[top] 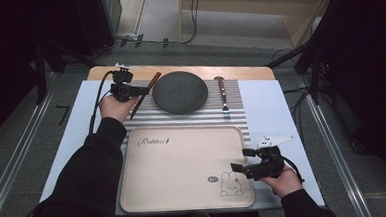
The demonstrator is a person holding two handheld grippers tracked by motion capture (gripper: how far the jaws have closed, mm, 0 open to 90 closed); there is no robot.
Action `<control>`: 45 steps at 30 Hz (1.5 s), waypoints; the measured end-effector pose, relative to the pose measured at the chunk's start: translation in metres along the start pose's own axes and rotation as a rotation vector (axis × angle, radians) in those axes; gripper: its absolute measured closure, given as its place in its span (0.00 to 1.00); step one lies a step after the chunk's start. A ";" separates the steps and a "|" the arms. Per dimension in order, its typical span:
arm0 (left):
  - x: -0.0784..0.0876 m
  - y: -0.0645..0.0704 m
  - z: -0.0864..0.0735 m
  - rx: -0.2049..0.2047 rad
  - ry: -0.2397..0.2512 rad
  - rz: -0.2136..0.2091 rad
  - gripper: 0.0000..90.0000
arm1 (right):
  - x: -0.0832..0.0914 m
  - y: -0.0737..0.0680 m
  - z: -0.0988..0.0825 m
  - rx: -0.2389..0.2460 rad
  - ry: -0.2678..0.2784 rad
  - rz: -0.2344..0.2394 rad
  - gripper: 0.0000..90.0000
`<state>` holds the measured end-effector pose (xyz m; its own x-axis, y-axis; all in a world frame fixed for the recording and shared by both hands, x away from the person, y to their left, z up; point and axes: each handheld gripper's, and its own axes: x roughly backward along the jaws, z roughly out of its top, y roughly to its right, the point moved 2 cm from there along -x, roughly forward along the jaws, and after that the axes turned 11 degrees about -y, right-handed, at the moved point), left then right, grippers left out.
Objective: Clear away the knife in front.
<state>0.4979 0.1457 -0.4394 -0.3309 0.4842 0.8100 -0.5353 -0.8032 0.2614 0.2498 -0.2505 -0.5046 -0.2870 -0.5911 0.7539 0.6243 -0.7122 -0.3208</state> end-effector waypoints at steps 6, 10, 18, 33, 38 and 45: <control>0.008 0.015 -0.001 -0.040 0.002 -0.053 0.86 | 0.000 0.000 0.000 0.000 0.001 0.000 0.18; 0.013 0.026 -0.003 -0.072 0.000 -0.083 0.86 | 0.000 0.000 0.000 0.000 0.000 -0.002 0.18; 0.017 0.046 -0.015 -0.124 -0.014 -0.136 0.86 | -0.001 0.000 0.000 -0.001 -0.001 -0.002 0.18; 0.022 0.065 -0.035 -0.196 -0.039 -0.152 0.86 | -0.001 -0.001 0.000 -0.001 -0.004 -0.003 0.18; 0.023 0.067 -0.041 -0.199 -0.046 -0.165 0.86 | 0.000 -0.001 0.000 0.000 -0.003 -0.004 0.18; 0.024 0.072 -0.048 -0.210 -0.052 -0.173 0.86 | 0.000 -0.001 0.001 0.003 -0.005 -0.003 0.18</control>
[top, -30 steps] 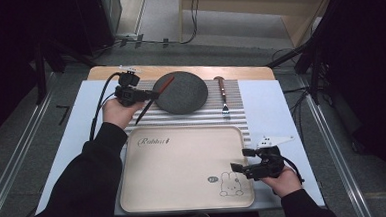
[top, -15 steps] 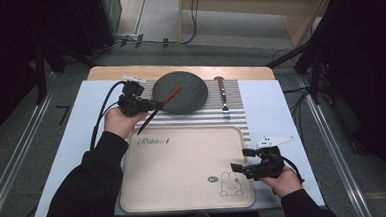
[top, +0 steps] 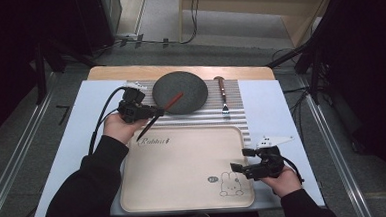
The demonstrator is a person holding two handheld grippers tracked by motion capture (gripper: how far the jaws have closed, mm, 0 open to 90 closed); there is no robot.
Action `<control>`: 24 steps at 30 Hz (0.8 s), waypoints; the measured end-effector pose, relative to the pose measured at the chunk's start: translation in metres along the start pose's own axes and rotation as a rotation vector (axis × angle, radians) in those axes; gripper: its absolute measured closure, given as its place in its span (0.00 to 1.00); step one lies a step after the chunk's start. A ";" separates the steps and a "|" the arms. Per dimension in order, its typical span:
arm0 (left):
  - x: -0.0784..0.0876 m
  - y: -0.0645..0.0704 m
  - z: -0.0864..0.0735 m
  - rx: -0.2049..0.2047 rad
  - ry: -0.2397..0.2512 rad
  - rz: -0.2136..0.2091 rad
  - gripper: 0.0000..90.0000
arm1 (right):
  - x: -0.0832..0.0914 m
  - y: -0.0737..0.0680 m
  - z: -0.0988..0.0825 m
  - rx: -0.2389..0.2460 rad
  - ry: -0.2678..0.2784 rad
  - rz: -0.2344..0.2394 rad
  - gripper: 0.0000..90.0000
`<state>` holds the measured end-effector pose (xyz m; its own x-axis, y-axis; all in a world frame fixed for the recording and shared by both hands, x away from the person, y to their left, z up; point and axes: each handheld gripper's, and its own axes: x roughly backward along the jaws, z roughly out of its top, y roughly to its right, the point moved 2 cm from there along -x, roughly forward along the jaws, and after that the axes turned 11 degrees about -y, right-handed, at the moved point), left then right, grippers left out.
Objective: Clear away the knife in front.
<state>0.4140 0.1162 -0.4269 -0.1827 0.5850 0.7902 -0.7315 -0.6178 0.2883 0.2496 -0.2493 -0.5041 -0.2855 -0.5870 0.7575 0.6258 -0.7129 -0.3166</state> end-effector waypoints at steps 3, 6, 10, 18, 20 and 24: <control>-0.001 0.005 -0.003 -0.012 0.000 -0.001 0.86 | 0.000 0.000 0.000 0.004 0.002 -0.001 0.18; 0.000 0.008 -0.005 -0.019 -0.004 -0.003 0.86 | 0.000 0.000 0.001 0.003 0.000 -0.002 0.18; 0.002 0.010 -0.010 -0.016 0.000 -0.002 0.86 | -0.001 0.000 0.002 0.008 0.001 -0.001 0.18; 0.002 0.016 -0.023 -0.019 -0.007 -0.008 0.86 | -0.002 0.000 0.004 0.014 -0.002 0.000 0.18; 0.001 0.017 -0.026 -0.021 -0.010 -0.010 0.86 | -0.003 0.000 0.005 0.019 -0.002 0.000 0.18; -0.002 0.022 -0.032 -0.025 -0.023 -0.009 0.86 | -0.004 0.000 0.006 0.021 -0.002 0.001 0.18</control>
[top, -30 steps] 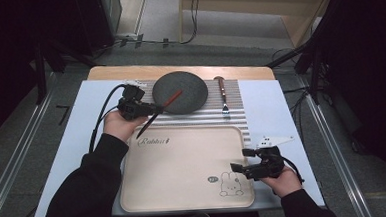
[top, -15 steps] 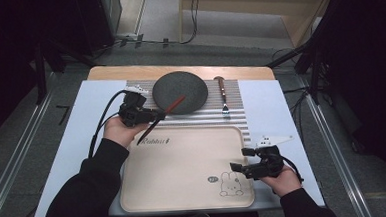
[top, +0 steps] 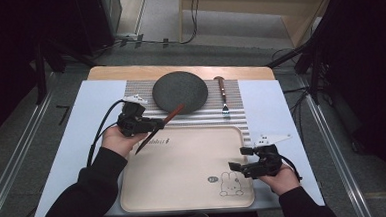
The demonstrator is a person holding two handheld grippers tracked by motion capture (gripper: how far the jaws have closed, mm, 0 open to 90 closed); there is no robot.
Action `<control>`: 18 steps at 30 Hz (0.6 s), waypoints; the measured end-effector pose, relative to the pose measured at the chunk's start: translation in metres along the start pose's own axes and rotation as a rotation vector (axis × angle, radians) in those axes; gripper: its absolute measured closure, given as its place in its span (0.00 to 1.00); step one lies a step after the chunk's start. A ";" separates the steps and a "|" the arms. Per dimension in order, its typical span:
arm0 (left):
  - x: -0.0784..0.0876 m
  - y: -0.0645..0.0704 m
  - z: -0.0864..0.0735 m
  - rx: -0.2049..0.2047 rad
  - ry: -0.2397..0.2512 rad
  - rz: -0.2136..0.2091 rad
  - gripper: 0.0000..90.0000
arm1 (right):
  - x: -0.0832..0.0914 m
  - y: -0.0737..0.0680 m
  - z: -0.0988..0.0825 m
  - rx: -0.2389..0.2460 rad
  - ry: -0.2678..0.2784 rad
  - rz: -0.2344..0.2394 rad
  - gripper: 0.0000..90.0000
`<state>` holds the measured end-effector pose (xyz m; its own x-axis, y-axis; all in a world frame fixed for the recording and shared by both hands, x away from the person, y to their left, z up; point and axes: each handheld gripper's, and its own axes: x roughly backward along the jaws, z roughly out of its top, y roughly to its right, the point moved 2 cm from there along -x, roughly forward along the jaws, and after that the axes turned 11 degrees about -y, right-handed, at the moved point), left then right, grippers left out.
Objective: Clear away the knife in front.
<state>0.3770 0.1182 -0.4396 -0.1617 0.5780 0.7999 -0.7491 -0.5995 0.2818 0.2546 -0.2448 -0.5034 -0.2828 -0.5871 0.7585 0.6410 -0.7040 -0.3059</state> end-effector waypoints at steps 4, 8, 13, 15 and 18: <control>-0.003 0.005 -0.006 -0.007 -0.008 0.000 0.86 | 0.000 0.000 0.001 0.005 0.000 0.000 0.18; -0.006 0.010 -0.012 -0.020 -0.026 -0.007 0.86 | 0.000 0.000 0.001 0.008 -0.002 0.001 0.18; -0.009 0.012 -0.021 -0.015 -0.032 -0.002 0.86 | -0.001 0.001 0.002 0.008 -0.003 0.005 0.18; -0.009 0.013 -0.024 -0.014 -0.041 -0.003 0.86 | -0.001 0.001 0.002 0.009 -0.003 0.005 0.18; -0.012 0.015 -0.030 -0.016 -0.056 0.003 0.86 | -0.004 0.000 0.005 0.018 -0.009 0.007 0.18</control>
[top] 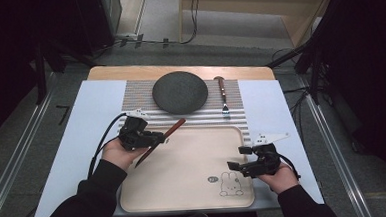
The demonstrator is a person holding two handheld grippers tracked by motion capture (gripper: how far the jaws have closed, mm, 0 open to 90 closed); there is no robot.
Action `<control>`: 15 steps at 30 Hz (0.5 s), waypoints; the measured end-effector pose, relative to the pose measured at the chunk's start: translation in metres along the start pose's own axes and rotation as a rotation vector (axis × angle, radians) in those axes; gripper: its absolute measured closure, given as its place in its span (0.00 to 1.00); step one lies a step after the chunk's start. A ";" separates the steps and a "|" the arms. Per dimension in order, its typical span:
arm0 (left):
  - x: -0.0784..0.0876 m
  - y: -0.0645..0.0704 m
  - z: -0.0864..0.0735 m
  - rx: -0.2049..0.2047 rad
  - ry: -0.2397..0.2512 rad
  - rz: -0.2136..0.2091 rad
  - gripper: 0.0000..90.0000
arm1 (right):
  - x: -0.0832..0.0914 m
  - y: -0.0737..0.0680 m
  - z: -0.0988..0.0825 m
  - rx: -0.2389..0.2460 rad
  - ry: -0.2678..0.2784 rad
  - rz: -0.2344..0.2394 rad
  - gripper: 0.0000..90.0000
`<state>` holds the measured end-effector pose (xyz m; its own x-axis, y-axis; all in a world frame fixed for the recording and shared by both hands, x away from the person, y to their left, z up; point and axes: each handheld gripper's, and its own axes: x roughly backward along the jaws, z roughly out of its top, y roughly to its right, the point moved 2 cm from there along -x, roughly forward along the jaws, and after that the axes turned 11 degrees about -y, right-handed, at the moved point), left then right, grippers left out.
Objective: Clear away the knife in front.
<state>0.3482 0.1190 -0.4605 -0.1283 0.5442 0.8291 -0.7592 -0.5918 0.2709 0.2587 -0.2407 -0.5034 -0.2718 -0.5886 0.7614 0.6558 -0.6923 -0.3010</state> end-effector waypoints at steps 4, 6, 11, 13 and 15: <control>-0.004 0.002 -0.007 0.000 -0.011 0.001 0.86 | -0.001 -0.001 0.002 0.006 -0.003 0.001 0.18; -0.005 0.003 -0.011 0.001 -0.014 0.020 0.86 | -0.002 -0.001 0.003 0.008 -0.004 0.002 0.18; -0.010 0.003 -0.019 0.019 -0.019 0.024 0.86 | -0.004 -0.002 0.005 0.017 -0.014 0.003 0.19; -0.015 0.002 -0.022 0.021 -0.038 0.029 0.86 | -0.004 -0.002 0.005 0.017 -0.012 0.005 0.18; -0.020 0.001 -0.023 0.018 -0.058 0.040 0.86 | -0.005 -0.002 0.006 0.017 -0.011 0.007 0.19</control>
<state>0.3354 0.1215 -0.4879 -0.1205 0.4851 0.8661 -0.7429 -0.6228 0.2454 0.2629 -0.2343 -0.5030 -0.2600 -0.5886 0.7655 0.6693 -0.6813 -0.2966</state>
